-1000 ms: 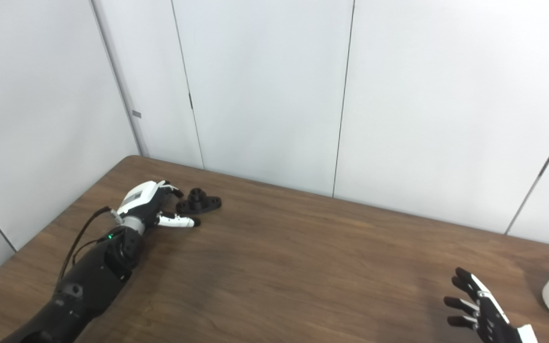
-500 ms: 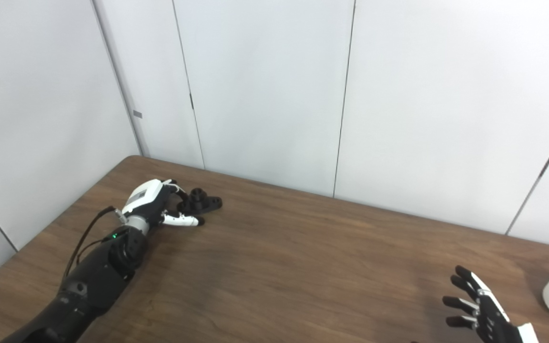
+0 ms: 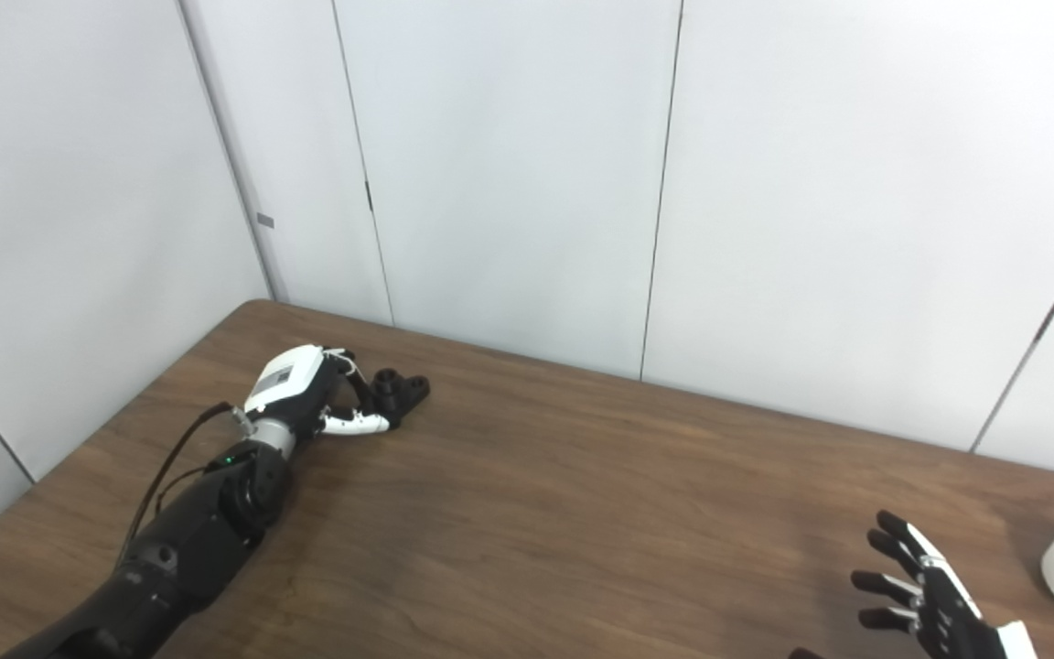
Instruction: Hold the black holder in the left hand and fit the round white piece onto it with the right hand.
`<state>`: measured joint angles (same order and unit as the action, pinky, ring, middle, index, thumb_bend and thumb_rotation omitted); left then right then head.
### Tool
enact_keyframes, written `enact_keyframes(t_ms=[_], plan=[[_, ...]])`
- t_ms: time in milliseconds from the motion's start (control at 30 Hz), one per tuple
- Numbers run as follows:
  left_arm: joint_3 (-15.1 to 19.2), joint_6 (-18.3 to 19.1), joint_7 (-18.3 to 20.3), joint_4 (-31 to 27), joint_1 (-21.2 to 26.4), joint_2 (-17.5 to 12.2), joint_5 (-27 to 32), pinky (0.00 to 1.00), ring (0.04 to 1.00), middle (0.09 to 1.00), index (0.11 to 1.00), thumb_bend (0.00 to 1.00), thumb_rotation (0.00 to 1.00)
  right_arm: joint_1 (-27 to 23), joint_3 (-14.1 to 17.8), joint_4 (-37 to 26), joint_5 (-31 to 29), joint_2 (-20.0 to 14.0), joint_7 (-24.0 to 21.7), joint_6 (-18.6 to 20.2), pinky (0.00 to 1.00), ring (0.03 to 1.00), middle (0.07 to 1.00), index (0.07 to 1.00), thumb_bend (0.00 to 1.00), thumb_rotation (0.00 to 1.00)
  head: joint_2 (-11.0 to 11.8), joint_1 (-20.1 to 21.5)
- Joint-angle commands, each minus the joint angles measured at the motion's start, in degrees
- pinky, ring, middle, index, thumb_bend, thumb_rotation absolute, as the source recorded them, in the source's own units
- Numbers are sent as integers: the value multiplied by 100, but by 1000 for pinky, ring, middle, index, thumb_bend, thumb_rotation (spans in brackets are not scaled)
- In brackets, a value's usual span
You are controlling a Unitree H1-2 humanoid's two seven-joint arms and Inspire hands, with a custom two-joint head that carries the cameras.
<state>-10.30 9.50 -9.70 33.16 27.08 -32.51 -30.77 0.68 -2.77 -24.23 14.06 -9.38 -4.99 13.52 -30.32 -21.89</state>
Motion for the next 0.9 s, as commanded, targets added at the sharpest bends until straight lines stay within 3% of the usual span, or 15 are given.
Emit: enact_keyframes(t_ms=[0, 300, 433, 633, 867], plan=[[-168, -19, 50, 155, -85, 56, -171, 957, 952, 879, 485, 523, 52, -192, 27, -162, -14, 0, 23, -123, 633, 752, 874, 890, 588, 0, -3, -10], [-315, -410, -58, -207, -341, 34, -174, 964, 937, 867, 485, 523, 53, -260, -7, -50, -37, 41, 37, -199, 634, 744, 871, 887, 596, 0, -14, 140], [-497, -533, 206, -885, -590, -45, -189, 959, 951, 883, 485, 524, 57, -291, -32, 14, -45, 26, 15, -222, 660, 761, 882, 905, 585, 0, -44, 268], [-600, -1097, 642, -1726, -905, -43, 82, 1000, 987, 911, 485, 523, 52, -300, -31, 196, -135, 58, 41, -329, 654, 747, 879, 904, 590, 0, -123, 523], [-814, -1633, 1308, -2484, -1109, -7, 237, 884, 958, 912, 484, 524, 55, -288, -18, 474, -162, 56, 121, -668, 639, 734, 870, 897, 614, 0, -217, 776]])
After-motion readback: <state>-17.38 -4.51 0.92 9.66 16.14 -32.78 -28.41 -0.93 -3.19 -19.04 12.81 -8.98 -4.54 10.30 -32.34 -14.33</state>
